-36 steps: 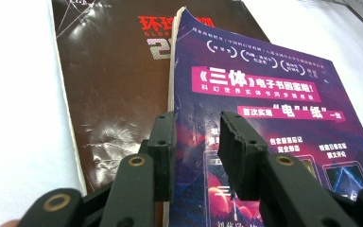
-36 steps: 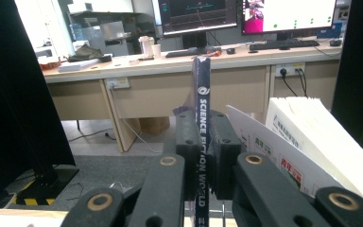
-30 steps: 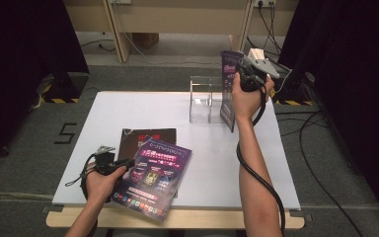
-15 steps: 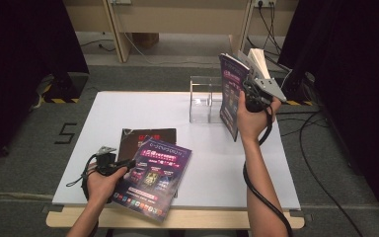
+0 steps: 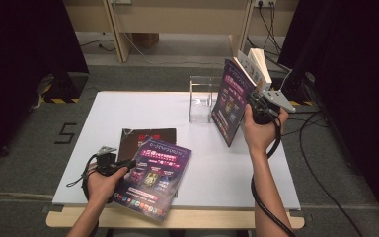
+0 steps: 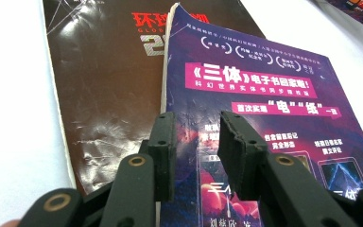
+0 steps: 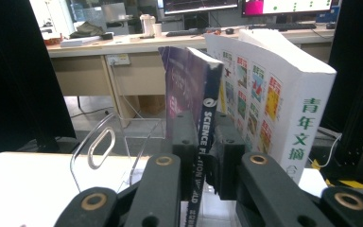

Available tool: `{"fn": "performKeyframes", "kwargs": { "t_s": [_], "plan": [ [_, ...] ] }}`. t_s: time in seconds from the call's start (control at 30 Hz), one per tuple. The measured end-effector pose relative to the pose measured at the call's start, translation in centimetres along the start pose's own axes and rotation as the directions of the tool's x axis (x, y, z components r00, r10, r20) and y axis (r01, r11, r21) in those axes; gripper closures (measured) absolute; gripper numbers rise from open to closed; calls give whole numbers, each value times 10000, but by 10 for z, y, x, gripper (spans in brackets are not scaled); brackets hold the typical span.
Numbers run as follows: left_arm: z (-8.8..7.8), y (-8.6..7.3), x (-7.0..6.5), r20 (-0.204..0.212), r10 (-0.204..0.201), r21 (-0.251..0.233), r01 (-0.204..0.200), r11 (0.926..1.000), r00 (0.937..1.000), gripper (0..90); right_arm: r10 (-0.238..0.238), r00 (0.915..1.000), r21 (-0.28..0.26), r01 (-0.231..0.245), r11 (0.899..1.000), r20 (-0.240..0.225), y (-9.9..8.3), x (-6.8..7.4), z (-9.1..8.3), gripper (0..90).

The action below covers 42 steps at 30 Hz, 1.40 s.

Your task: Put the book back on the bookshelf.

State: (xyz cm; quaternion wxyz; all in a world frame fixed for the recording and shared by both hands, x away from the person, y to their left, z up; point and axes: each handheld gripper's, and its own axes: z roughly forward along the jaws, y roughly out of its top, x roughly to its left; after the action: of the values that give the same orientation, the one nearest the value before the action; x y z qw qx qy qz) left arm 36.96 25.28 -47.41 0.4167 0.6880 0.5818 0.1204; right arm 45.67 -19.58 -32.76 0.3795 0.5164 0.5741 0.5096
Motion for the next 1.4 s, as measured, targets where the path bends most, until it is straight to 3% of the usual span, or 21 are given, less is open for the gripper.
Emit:
{"fn": "performKeyframes", "kwargs": {
  "t_s": [0.2, 0.37, 0.6, 0.97, 1.1, 1.23, 1.4],
  "plan": [
    [0, 0, 0, 8, -5, 6, 5, 10000, 10000, 662, 62, 10000, 346, -62, 9994, 2, -2, -5, 1, 776],
    [0, 0, 0, 15, -24, 10, 24, 10000, 10000, 662, 34, 10000, 629, -36, 9980, 33, -6, -6, 2, 795],
    [0, 0, 0, 32, -56, 0, 56, 10000, 10000, 662, 212, 9995, 620, -196, 9979, -248, -4, -3, 3, 822],
    [-1, 0, 0, 31, -56, -1, 56, 10000, 10000, 662, 179, 9993, 884, -150, 9960, -319, -2, 1, 9, 807],
    [-1, 0, 0, 37, -68, 19, 68, 10000, 10000, 661, 450, 9982, 1169, -400, 9923, -407, 2, 0, 9, 833],
    [-1, 0, 0, 36, -55, -3, 55, 10000, 10000, 662, 643, 9957, 1080, -570, 9925, -660, 5, 0, 8, 841],
    [-2, 1, 1, 33, -73, -37, 73, 10000, 10000, 662, 506, 9961, 760, -451, 9961, -722, 10, 4, 7, 843]
  ]
}}
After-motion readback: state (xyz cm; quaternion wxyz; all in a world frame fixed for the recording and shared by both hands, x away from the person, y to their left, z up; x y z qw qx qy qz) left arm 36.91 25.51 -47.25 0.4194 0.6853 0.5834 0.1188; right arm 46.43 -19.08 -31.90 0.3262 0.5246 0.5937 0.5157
